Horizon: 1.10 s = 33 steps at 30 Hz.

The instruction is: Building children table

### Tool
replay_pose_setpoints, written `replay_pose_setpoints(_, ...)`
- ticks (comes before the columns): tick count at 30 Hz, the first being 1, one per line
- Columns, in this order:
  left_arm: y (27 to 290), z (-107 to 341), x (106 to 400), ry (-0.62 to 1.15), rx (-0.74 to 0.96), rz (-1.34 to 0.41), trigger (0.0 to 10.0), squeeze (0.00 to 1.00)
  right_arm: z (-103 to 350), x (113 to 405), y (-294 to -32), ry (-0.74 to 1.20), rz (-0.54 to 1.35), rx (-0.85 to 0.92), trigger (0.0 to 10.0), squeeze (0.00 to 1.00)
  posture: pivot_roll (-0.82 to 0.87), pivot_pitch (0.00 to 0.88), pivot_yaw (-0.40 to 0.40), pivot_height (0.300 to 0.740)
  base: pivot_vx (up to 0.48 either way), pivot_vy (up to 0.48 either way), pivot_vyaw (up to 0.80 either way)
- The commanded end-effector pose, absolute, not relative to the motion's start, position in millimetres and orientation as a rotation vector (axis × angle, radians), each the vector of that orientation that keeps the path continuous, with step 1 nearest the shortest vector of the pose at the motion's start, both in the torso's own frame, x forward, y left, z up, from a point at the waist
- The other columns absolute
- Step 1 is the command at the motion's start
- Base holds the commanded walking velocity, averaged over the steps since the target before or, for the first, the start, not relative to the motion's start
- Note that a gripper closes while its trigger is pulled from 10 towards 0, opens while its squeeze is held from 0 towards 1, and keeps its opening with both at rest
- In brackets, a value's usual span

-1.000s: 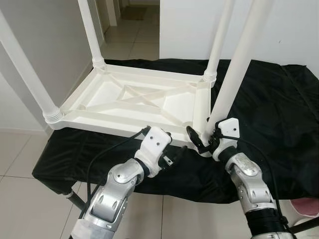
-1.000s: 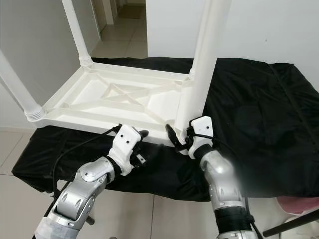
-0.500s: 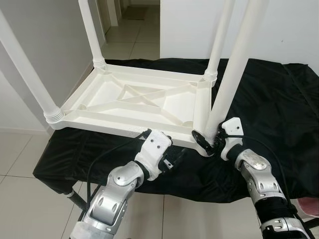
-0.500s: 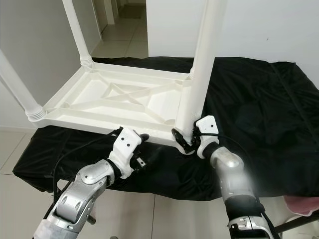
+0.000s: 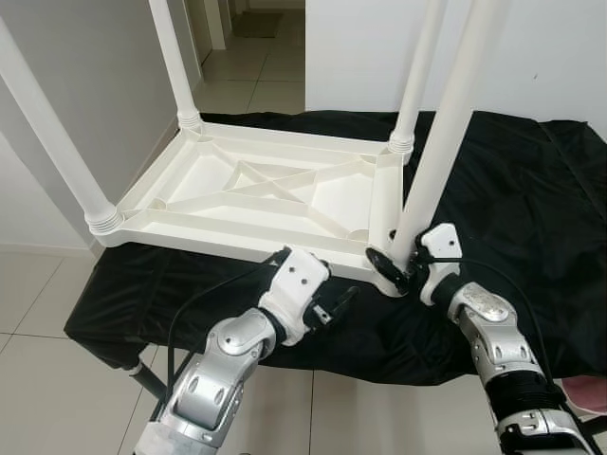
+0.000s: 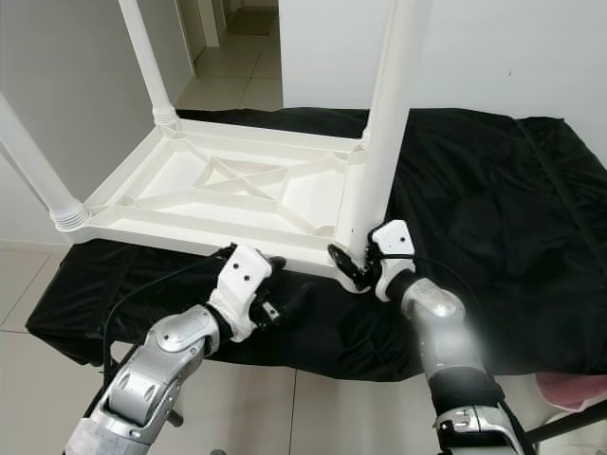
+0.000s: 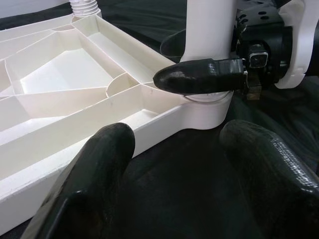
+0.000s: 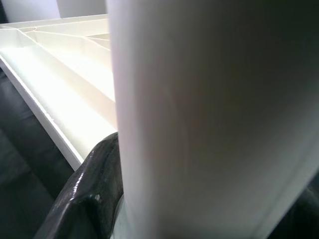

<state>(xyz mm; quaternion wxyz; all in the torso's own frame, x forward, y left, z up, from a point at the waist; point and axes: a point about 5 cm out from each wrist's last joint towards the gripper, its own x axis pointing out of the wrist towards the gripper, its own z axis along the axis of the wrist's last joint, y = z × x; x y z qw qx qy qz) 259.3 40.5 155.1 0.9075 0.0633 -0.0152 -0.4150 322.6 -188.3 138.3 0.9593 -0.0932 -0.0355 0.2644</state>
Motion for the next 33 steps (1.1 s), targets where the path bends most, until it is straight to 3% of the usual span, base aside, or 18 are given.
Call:
replay_pose_setpoints(1,41.8,154.7,259.4,-0.023,0.143,-0.838,10.0,0.00,129.3,319.0,-188.5,-0.034,0.521,-0.163,10.0,0.00,-0.02,0.059,0.075,0.740,0.000,0.000,0.00)
replay_pose_setpoints(13,41.4,152.5,258.4,-0.018,0.137,-0.836,10.0,0.00,115.3,303.5,-171.1,0.032,0.193,-0.065,10.0,0.00,-0.03,0.065,0.069,0.740,0.000,0.000,0.00)
replay_pose_setpoints(16,40.6,153.1,260.2,-0.024,0.135,-0.832,10.0,0.00,110.3,294.6,-158.5,0.055,-0.043,-0.005,10.0,0.00,-0.04,0.055,0.060,0.740,0.000,0.000,0.00)
replay_pose_setpoints(22,41.6,153.2,262.0,-0.028,0.134,-0.822,10.0,0.00,112.4,283.9,-135.2,0.060,-0.207,0.072,10.0,0.00,-0.03,0.051,0.058,0.740,0.000,0.000,0.00)
replay_pose_setpoints(32,41.7,152.8,260.9,-0.028,0.131,-0.820,10.0,0.00,121.0,284.2,-121.3,0.026,-0.155,0.122,10.0,0.00,-0.03,0.045,0.056,0.740,0.000,0.000,0.00)
replay_pose_setpoints(33,42.3,153.1,261.8,-0.029,0.133,-0.818,10.0,0.00,122.3,284.6,-122.8,0.015,-0.151,0.115,10.0,0.10,-0.03,0.045,0.056,0.740,0.000,0.000,0.00)
